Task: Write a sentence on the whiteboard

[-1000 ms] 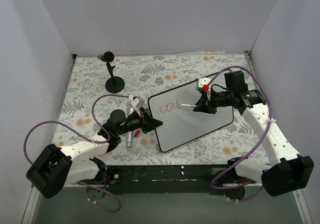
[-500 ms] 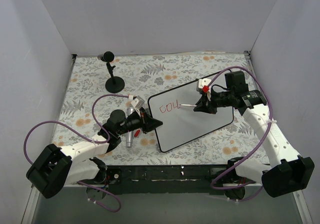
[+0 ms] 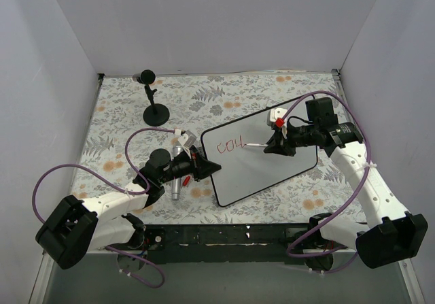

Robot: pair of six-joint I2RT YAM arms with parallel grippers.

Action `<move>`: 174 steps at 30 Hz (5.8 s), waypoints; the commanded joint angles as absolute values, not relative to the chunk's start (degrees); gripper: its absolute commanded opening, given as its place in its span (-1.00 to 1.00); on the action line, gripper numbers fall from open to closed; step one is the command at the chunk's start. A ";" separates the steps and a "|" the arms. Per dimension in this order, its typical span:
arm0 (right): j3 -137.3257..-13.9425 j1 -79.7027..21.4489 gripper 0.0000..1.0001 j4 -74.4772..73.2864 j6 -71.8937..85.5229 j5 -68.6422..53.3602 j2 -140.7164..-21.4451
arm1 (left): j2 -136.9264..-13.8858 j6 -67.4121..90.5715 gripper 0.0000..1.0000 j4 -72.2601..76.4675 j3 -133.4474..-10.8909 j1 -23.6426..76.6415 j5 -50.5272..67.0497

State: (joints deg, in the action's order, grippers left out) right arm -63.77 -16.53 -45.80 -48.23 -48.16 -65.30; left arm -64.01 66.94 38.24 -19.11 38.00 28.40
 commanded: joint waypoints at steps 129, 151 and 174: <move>-62.22 -18.19 -0.97 -38.59 -41.75 -38.32 -67.23 | -65.39 64.07 -1.00 37.09 -20.13 39.73 27.25; -62.23 -14.85 -0.97 -37.61 -41.64 -42.60 -64.52 | -65.57 63.98 -1.00 37.35 -20.13 39.73 27.33; -60.29 -12.83 -0.97 -35.69 -39.02 -38.76 -65.30 | -65.30 64.16 -1.00 37.62 -19.78 39.73 27.51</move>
State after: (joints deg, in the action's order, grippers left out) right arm -59.27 -13.08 -38.46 -40.47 -38.28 -64.40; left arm -65.39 67.29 38.96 -18.72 39.24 27.49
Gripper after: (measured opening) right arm 0.156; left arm 0.051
